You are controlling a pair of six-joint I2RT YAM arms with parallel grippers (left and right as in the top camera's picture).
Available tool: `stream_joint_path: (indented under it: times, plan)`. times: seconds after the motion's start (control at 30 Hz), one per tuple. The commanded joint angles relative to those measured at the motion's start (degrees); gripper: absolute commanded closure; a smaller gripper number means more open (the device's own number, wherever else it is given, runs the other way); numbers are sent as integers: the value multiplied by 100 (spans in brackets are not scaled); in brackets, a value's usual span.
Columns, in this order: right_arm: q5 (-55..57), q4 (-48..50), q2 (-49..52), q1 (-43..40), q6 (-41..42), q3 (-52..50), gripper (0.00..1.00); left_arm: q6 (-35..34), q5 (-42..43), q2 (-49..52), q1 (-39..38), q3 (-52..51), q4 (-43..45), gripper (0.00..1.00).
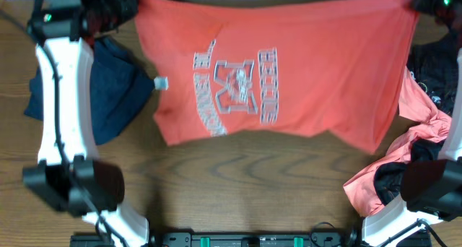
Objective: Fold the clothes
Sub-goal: 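Lift the red-orange shirt with both grippers and stretch it wide, then lay the stretched shirt flat on the table center with both grippers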
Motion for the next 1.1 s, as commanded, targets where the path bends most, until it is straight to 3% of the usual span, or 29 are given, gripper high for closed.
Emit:
stream_joint_path:
  times: [0.0,0.17,0.27,0.4,0.57,0.7,0.8,1.07]
  plan:
    - [-13,455,-254,0,457,483,99,68,-72,-114,48,1226,361,94]
    - [372,398,-264,-118,625,1421,99,-280,-70,-116,190,2566,955,94]
    - [555,-35,-264,-199,573,1805,99,-337,-59,-131,299,3128,647,94]
    - [1005,-960,-262,-247,223,1847,99,-61,170,-243,328,3279,-697,94]
    - [1198,-2433,-151,-197,-247,1602,99,319,216,-205,245,3213,-3261,94]
    - [1451,-3329,-81,-197,-258,970,99,975,210,-81,31,2830,-4863,94]
    - [1445,-3740,-81,-210,-262,212,99,1303,-20,-63,-142,2186,-5512,94]
    - [1596,-3899,-81,-243,-256,-1996,99,1338,-555,-138,-474,-564,-5401,94]
